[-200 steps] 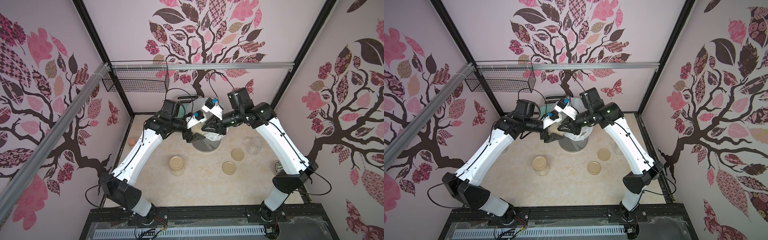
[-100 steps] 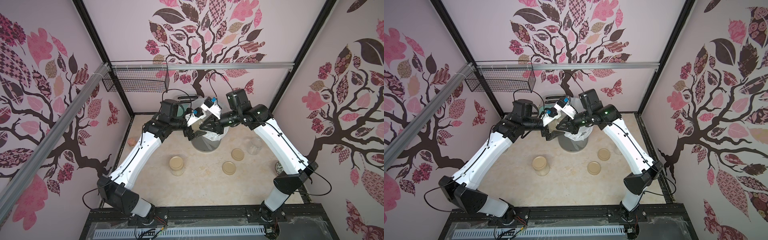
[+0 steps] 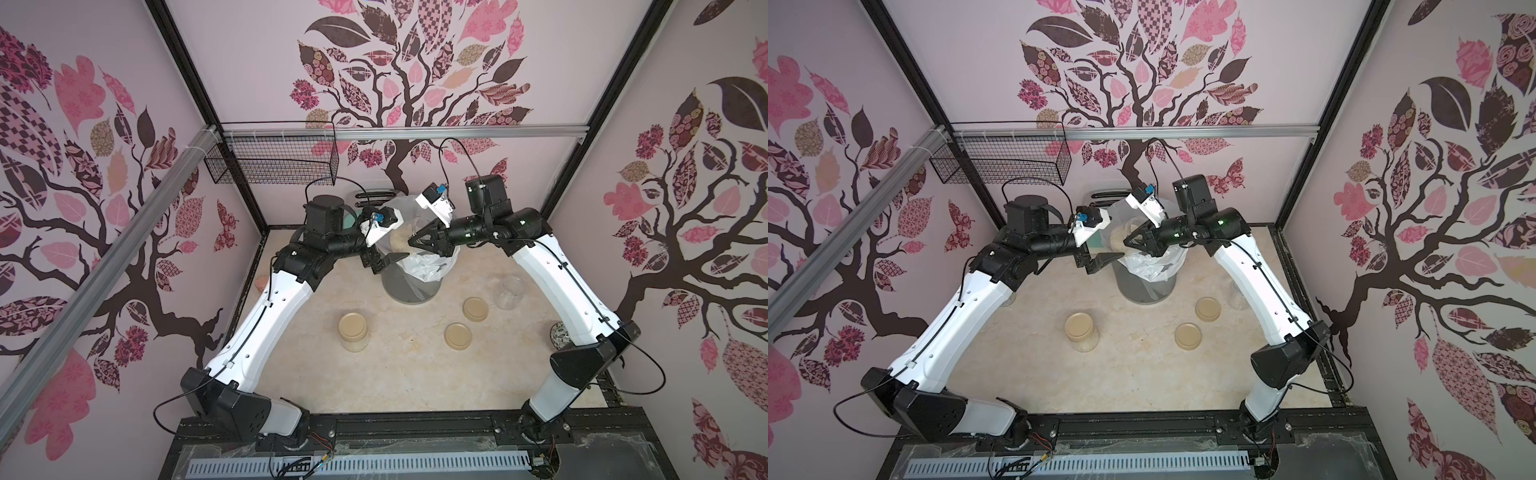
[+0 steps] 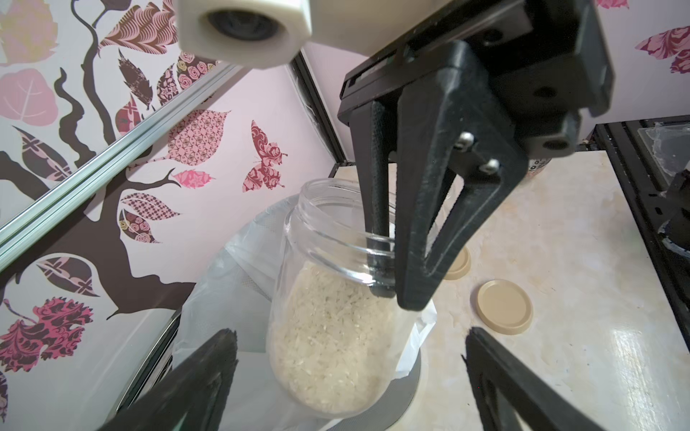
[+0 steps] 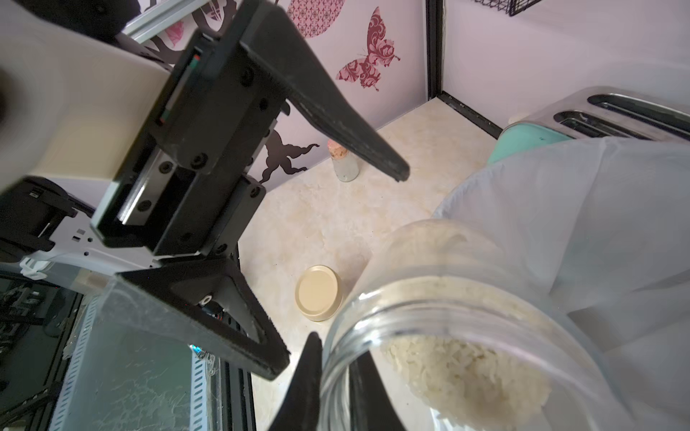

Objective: Empty moldy rice from jars
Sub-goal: Pour the moldy rice from the jar into the trash bin.

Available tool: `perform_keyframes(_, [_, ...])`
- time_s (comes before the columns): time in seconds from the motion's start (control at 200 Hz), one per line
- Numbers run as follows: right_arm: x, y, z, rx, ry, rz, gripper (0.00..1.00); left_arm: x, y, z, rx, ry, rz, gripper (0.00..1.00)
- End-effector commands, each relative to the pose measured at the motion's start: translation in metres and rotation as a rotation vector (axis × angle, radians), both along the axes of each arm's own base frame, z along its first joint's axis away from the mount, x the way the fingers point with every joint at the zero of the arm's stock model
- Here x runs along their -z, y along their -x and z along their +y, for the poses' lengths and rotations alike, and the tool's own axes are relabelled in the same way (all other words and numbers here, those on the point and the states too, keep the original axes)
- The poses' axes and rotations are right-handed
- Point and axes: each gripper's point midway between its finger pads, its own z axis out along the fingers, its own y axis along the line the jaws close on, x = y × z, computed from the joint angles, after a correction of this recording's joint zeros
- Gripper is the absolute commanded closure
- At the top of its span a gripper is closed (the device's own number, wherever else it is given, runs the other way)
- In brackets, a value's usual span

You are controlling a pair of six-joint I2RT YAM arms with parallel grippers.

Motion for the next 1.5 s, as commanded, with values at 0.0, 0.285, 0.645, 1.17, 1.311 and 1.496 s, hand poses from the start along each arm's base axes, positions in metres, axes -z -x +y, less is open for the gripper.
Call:
perform_keyframes(0.0, [-0.065,0.008,-0.003,-0.022,-0.137,-0.183,1.00,-0.008,-0.002,0.010,-0.037,0.042,0.004,0.02])
perform_keyframes(0.285, [-0.078,-0.012,-0.010,0.065,-0.168,-0.257,1.00,-0.056,-0.048,0.068,-0.302,0.533,0.269,0.02])
perform_keyframes(0.645, [-0.080,-0.028,-0.016,0.145,-0.274,-0.372,1.00,-0.064,-0.090,0.092,-0.444,1.254,0.945,0.02])
perform_keyframes(1.17, [-0.095,-0.025,-0.025,0.190,-0.349,-0.503,1.00,-0.032,-0.114,0.047,-0.462,1.549,1.469,0.02])
perform_keyframes(1.311, [-0.096,-0.024,-0.023,0.180,-0.362,-0.511,1.00,-0.026,-0.115,0.024,-0.411,1.543,1.574,0.02])
perform_keyframes(1.496, [-0.094,-0.023,-0.022,0.172,-0.376,-0.504,1.00,-0.014,-0.111,-0.013,-0.345,1.519,1.701,0.02])
